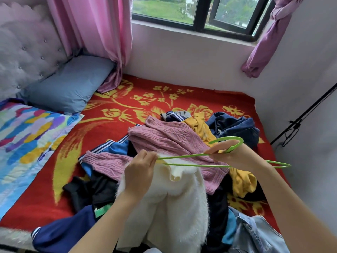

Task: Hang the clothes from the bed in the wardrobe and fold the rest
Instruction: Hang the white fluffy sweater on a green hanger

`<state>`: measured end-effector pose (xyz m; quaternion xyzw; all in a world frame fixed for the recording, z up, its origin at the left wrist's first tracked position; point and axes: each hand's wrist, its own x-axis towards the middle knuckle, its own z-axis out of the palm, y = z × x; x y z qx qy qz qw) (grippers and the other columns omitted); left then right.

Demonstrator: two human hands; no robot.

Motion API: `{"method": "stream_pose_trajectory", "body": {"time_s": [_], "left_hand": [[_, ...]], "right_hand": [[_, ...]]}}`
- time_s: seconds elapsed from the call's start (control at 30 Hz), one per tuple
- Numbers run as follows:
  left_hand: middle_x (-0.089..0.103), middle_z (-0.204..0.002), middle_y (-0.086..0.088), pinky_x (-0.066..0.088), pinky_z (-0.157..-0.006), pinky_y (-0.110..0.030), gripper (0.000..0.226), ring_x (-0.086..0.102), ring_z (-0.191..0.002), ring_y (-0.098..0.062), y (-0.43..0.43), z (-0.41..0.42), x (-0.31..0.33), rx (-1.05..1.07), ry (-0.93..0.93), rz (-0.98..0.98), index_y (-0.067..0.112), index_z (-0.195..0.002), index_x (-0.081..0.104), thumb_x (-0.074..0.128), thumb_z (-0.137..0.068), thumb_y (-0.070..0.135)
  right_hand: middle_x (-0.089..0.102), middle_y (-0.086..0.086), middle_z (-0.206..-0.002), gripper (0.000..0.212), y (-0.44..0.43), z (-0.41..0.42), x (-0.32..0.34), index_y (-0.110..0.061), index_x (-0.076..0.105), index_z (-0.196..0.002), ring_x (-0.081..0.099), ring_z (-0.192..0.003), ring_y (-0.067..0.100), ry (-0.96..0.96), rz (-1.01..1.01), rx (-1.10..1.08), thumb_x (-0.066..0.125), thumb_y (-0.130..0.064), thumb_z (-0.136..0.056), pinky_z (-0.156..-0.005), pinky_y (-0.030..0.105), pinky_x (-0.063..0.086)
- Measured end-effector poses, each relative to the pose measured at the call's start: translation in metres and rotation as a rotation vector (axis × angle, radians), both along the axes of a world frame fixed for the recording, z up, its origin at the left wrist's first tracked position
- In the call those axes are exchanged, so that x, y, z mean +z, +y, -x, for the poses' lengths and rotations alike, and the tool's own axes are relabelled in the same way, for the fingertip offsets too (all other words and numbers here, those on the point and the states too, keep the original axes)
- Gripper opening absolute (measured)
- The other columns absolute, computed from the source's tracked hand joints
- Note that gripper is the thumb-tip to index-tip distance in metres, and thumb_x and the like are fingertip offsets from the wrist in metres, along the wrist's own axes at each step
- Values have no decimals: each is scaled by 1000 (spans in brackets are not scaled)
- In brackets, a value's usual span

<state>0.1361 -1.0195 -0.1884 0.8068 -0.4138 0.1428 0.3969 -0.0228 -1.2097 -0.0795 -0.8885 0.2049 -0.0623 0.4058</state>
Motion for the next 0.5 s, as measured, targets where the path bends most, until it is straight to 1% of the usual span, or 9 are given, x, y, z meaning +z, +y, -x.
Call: {"method": "stream_pose_trajectory", "body": {"time_s": [0.1,0.13,0.17,0.2,0.27,0.3,0.37,0.43,0.5], "left_hand": [[55,-63,-2,39,-34,-26,3,56,-53,-21,-7,6,8,-73,-141,6,24,-85,49,48,-86,27],[55,-63,-1,39,-35,-25,2,56,-54,-20,-10,6,11,-85,-151,10,25,-86,47,48,-86,27],[56,-63,-2,40,-36,-25,3,57,-55,-21,-12,5,15,-83,-136,24,25,-85,50,48,-87,27],[56,-63,-3,42,-36,-25,9,58,-55,-21,-14,3,20,-72,-98,50,23,-84,56,49,-87,28],[57,-64,-5,45,-38,-28,23,59,-54,-22,-18,-1,30,-52,-57,102,11,-79,67,52,-87,27],[58,-64,-6,46,-39,-29,25,59,-55,-22,-20,-1,35,-65,-59,123,7,-77,69,54,-87,26],[59,-64,-7,47,-40,-30,30,59,-55,-22,-25,7,44,-161,-90,177,4,-76,70,52,-89,25],[61,-65,-7,48,-43,-32,33,60,-57,-23,-32,27,51,-277,-72,212,3,-77,70,50,-91,26],[61,-66,-7,49,-45,-33,28,61,-60,-24,-37,43,58,-332,-68,217,4,-76,70,53,-89,22]], "right_hand": [[61,-37,-69,39,0,-2,-1,-35,70,-71,60,-67,-9,58,13,52,70,2,-79,-65,11,48],[62,-34,-67,36,-3,-1,2,-32,71,-72,60,-66,-9,71,9,60,70,3,-78,-63,8,46],[64,-30,-65,36,-6,1,7,-30,72,-71,60,-64,-7,64,-6,55,70,5,-77,-59,7,45],[66,-24,-64,36,-12,5,13,-27,73,-71,61,-61,-4,39,-28,47,70,8,-76,-57,7,44],[68,-10,-62,39,-24,14,24,-27,77,-70,61,-56,3,-24,-79,54,70,11,-73,-56,11,46],[68,-5,-61,40,-30,16,28,-27,77,-69,61,-55,4,-41,-93,69,69,12,-72,-56,13,48],[68,-1,-58,43,-37,13,24,-28,77,-67,61,-53,6,-42,-138,85,68,14,-72,-54,15,47],[68,2,-56,44,-33,5,4,-28,76,-66,57,-48,6,-38,-211,65,66,15,-73,-47,14,43],[66,4,-54,43,-22,1,-25,-24,76,-65,51,-43,11,-120,-321,4,64,16,-74,-41,15,38]]}}
